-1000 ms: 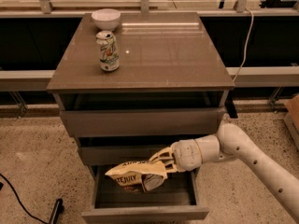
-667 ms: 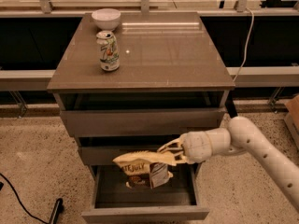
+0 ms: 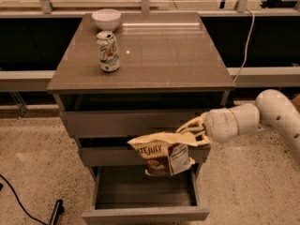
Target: Pick brown chip bag from bottom drawer and place on counter
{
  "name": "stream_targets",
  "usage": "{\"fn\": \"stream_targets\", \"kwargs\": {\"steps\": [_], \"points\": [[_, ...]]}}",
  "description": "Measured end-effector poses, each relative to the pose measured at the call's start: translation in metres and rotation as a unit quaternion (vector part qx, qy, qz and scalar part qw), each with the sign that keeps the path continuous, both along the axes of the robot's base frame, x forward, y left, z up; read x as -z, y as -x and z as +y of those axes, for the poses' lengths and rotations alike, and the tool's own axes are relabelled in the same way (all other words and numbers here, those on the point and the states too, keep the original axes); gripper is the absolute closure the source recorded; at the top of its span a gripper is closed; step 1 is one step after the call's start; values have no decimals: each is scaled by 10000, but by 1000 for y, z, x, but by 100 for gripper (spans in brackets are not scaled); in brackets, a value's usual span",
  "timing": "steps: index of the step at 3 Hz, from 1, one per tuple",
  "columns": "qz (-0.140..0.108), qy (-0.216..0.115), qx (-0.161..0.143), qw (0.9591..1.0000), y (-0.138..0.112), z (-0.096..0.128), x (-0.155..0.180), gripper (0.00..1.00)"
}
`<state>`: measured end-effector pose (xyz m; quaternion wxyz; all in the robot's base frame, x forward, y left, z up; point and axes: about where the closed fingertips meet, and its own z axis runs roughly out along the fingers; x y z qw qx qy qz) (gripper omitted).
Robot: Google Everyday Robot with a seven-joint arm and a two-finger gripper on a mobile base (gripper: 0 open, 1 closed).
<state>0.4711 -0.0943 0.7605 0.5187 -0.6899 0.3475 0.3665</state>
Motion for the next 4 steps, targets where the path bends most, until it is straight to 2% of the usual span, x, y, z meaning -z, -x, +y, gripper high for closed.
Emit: {"fn": "stream_targets", "kwargs": {"steps": [1,2,3,4], "points": [[-88,232,-98,9996,-12,-10,-43,100],[-257,576,-93,9980,-36,-22,-92,100],[-387,730,41,9966,-61,-34,-131,100],[-508,652,284,9962,-88,-49,-172,100]]}}
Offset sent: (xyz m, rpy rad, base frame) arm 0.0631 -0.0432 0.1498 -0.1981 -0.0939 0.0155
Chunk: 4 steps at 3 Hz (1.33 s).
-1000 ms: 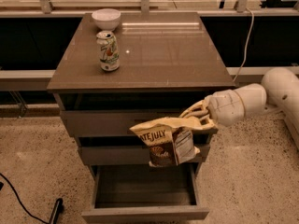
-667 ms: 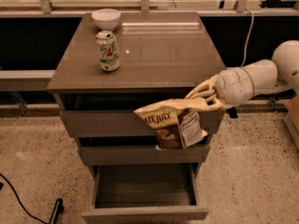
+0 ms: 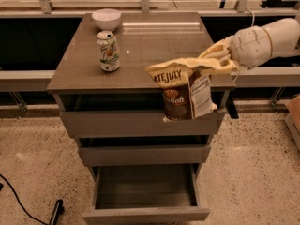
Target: Pick brown chip bag from bottom drawer and place on counter
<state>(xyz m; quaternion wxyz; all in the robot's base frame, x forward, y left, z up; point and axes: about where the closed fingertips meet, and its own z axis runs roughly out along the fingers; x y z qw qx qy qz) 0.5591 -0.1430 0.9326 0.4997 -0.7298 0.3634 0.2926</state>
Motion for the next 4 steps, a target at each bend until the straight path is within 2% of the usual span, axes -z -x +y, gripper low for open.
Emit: {"fn": "stream_targets", "kwargs": {"steps": [1,2,3,4], "points": [[-241,-143,290,9992,-30,-2,-59,100],[-452,-365,481,9972,-46,4,-106,100],[-516,-512,603,9955,-56,7,-129,100],[-690,-653,561,9939,-73,14,-126,100]]}}
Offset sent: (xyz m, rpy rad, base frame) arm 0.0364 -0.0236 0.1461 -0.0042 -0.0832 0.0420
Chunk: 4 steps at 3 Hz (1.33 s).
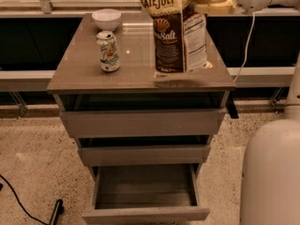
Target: Pick brown chip bag from bottom drawer and place on counter
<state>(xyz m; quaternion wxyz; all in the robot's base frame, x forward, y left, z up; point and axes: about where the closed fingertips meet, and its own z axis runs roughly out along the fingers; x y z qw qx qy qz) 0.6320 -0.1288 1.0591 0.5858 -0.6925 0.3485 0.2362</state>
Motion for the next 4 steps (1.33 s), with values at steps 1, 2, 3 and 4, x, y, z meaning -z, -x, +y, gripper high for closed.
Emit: {"fn": "stream_targets", "kwargs": {"steps": [1,2,3,4], "points": [[-367,-132,-63,9992,-42,16,41,100],[-392,-147,-11,9991,-47,23,39,100],[-427,-130,-18,9990,-44,21,52,100],[-430,133,127,9989,-9,20,105,100]]}}
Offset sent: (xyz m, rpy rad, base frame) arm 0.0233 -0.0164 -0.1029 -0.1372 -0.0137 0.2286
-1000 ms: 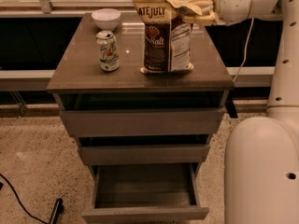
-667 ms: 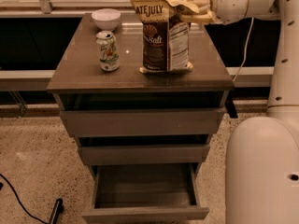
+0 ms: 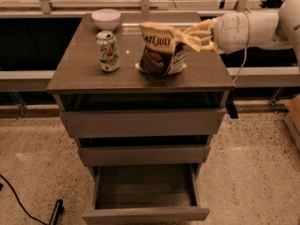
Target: Pick brown chip bag from bottom drawer and place on counter
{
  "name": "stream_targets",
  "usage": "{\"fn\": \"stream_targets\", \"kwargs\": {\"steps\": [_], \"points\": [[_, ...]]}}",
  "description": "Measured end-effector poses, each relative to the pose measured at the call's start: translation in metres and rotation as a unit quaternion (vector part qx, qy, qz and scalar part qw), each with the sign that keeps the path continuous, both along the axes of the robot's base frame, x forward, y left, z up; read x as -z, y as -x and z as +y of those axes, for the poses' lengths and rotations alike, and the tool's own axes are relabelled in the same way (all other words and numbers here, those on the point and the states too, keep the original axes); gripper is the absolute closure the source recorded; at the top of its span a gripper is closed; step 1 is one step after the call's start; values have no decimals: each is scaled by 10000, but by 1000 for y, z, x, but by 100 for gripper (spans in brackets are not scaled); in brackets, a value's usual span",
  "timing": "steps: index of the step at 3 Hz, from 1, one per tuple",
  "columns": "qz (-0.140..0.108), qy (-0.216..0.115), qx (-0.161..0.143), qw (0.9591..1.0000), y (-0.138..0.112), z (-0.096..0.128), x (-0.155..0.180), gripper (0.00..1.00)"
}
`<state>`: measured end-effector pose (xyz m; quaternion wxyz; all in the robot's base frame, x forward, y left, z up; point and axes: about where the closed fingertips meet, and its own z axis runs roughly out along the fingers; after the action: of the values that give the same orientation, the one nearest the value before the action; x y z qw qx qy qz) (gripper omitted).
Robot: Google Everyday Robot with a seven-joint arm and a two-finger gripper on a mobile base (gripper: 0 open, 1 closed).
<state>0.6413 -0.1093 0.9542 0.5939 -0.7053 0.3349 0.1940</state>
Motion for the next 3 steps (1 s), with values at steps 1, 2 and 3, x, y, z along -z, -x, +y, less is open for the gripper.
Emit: {"fn": "stream_targets", "kwargs": {"steps": [1,2,3], "points": [[216,76,-194,9996,6,16,19,100],[274,268,-53,9993,0,15,26,100],[329,652,435,9964,-15,-8,46,100]]}}
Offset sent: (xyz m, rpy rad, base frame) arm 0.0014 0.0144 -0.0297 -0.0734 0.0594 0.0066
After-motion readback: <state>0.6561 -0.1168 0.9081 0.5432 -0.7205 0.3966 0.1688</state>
